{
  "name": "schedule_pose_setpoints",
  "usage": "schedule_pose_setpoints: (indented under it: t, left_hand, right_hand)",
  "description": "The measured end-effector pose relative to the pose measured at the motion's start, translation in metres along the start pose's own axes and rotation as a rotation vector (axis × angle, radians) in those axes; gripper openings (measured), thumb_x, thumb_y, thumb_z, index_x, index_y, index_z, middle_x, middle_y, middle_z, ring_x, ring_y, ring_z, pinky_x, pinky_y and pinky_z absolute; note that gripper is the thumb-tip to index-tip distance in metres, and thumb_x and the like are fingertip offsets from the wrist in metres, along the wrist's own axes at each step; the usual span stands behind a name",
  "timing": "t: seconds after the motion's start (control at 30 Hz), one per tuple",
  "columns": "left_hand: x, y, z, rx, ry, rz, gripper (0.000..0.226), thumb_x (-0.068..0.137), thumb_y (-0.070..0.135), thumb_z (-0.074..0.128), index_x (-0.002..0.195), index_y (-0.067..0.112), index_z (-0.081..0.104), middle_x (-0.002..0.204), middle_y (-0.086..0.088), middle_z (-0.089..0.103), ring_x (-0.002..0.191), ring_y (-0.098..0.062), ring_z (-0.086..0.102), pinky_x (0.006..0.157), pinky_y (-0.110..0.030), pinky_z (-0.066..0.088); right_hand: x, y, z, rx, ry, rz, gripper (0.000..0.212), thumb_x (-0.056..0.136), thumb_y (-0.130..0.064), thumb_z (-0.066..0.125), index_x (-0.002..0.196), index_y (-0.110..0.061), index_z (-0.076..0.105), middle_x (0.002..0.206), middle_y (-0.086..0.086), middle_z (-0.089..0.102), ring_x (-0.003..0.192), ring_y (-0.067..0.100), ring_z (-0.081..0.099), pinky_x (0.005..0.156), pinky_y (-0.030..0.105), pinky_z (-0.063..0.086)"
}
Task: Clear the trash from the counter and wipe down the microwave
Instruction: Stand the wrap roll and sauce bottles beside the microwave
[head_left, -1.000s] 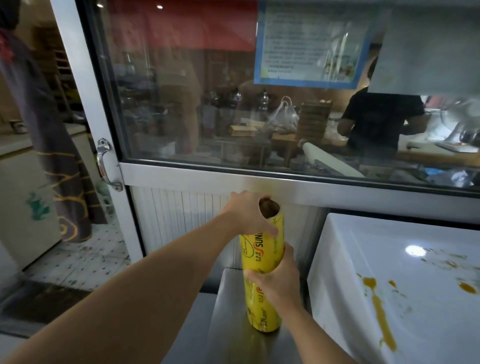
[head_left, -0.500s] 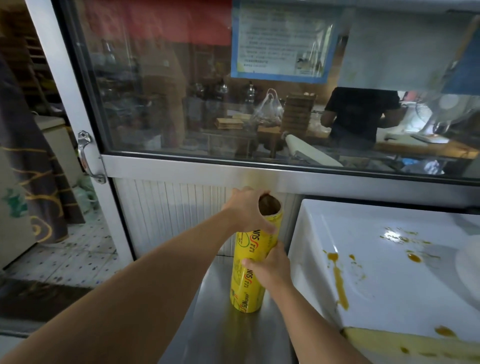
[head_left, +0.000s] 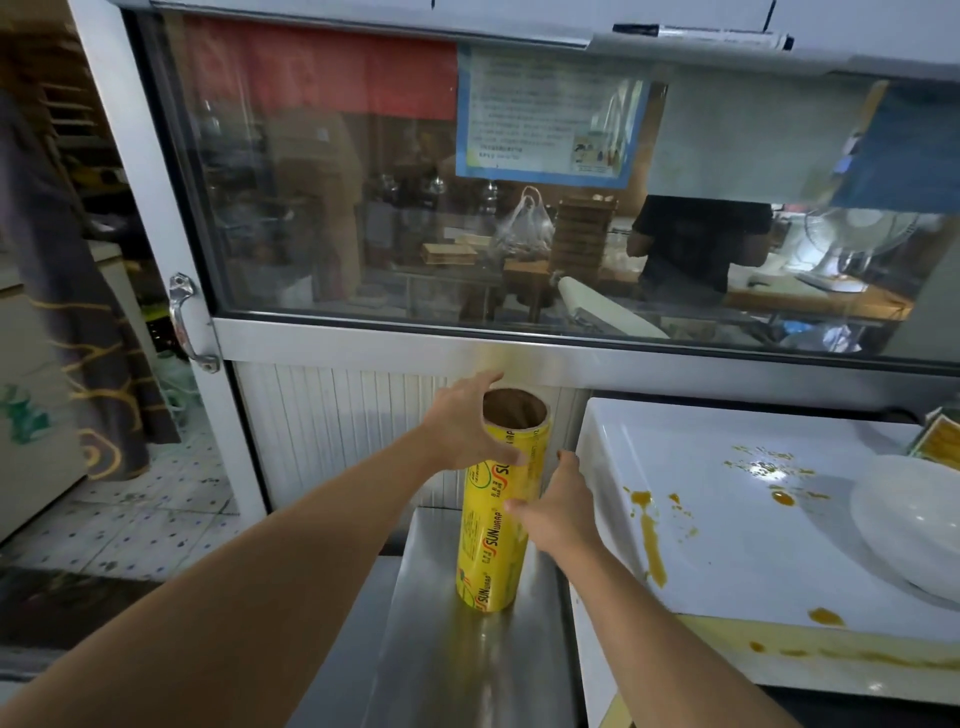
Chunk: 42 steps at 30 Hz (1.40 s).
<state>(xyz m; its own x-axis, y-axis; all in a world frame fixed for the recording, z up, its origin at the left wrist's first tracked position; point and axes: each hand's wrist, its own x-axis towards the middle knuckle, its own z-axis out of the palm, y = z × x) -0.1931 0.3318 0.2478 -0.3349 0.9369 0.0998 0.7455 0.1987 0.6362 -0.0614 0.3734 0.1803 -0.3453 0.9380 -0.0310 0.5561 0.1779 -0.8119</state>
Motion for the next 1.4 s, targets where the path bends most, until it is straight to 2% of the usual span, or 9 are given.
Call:
schedule_pose_setpoints:
  t: [0.13,0.27,0.53,0.67,0.77,0.87,1.03,1.27,1.4]
  left_hand:
    - [-0.015,-0.004,-0.018,-0.027,0.005,-0.026,0.108,0.063,0.028,0.087,0.148,0.023,0.021,0.151,-0.002,0.031,0.139,-0.027,0.027,0.113,-0.047,0.028]
    - [-0.023,-0.009,-0.022,-0.068,0.004,-0.062,0.109,0.063,0.027,0.087,0.148,0.023,0.019,0.149,-0.003,0.034,0.138,-0.028,0.029,0.111,-0.048,0.030]
    - [-0.016,-0.016,0.003,-0.177,-0.016,-0.103,0.108,0.065,0.021,0.085,0.148,0.018,0.017,0.146,-0.002,0.039,0.133,-0.024,0.038,0.105,-0.038,0.035]
    - [-0.006,-0.019,0.016,-0.184,-0.012,-0.123,0.105,0.067,0.021,0.084,0.148,0.015,0.017,0.142,0.000,0.044,0.128,-0.022,0.045,0.099,-0.033,0.039]
    - [0.003,-0.026,0.022,-0.192,0.007,-0.114,0.092,0.062,0.023,0.087,0.137,0.020,0.034,0.125,0.002,0.057,0.115,-0.017,0.053,0.092,-0.028,0.043]
    - [0.008,-0.030,0.026,-0.201,0.030,-0.114,0.090,0.057,0.025,0.089,0.132,0.021,0.040,0.117,0.002,0.061,0.111,-0.018,0.057,0.095,-0.040,0.050]
    - [0.016,-0.027,0.029,-0.215,0.034,-0.118,0.085,0.056,0.020,0.089,0.127,0.021,0.043,0.114,0.003,0.062,0.108,-0.017,0.058,0.093,-0.039,0.051]
    - [0.045,-0.012,0.032,-0.220,0.019,-0.098,0.080,0.060,0.020,0.088,0.126,0.022,0.042,0.115,0.003,0.062,0.104,-0.015,0.057,0.085,-0.031,0.050]
    - [0.065,-0.005,0.040,-0.253,0.034,-0.081,0.080,0.059,0.016,0.088,0.125,0.020,0.043,0.113,0.002,0.062,0.106,-0.016,0.057,0.088,-0.032,0.050]
  right_hand:
    - [-0.004,-0.020,-0.027,-0.052,0.054,-0.034,0.086,0.075,-0.009,0.075,0.144,-0.011,0.024,0.140,0.011,0.043,0.126,0.029,0.046,0.092,0.033,0.048]
    - [-0.004,-0.040,-0.055,-0.107,0.055,-0.083,0.070,0.082,-0.008,0.066,0.142,-0.011,0.029,0.139,0.012,0.042,0.126,0.028,0.044,0.085,0.024,0.039]
    - [0.022,-0.054,-0.069,-0.200,-0.003,-0.170,0.048,0.093,-0.029,0.054,0.137,-0.014,0.044,0.138,0.007,0.050,0.125,0.024,0.047,0.095,0.028,0.038]
    - [0.041,-0.058,-0.064,-0.255,-0.111,-0.187,0.038,0.092,-0.031,0.055,0.126,-0.014,0.056,0.122,0.007,0.060,0.106,0.020,0.055,0.083,0.024,0.040]
    - [0.054,-0.063,-0.058,-0.213,-0.126,-0.209,0.027,0.089,-0.022,0.060,0.114,-0.013,0.064,0.092,0.000,0.063,0.079,0.016,0.060,0.077,0.031,0.053]
    - [0.062,-0.062,-0.055,-0.190,-0.110,-0.209,0.019,0.086,-0.008,0.060,0.103,-0.012,0.067,0.074,-0.004,0.057,0.064,0.016,0.063,0.070,0.033,0.059]
    - [0.072,-0.060,-0.056,-0.310,-0.083,-0.284,0.014,0.082,-0.002,0.057,0.087,0.000,0.070,0.081,0.017,0.067,0.068,0.028,0.068,0.065,0.041,0.060]
    - [0.102,-0.063,-0.070,-0.433,-0.045,-0.303,0.014,0.079,-0.004,0.056,0.083,-0.006,0.070,0.076,0.012,0.065,0.069,0.027,0.065,0.066,0.038,0.059]
    - [0.121,-0.061,-0.077,-0.447,-0.010,-0.290,0.013,0.078,-0.006,0.057,0.077,-0.006,0.070,0.071,0.011,0.064,0.067,0.027,0.065,0.064,0.035,0.058]
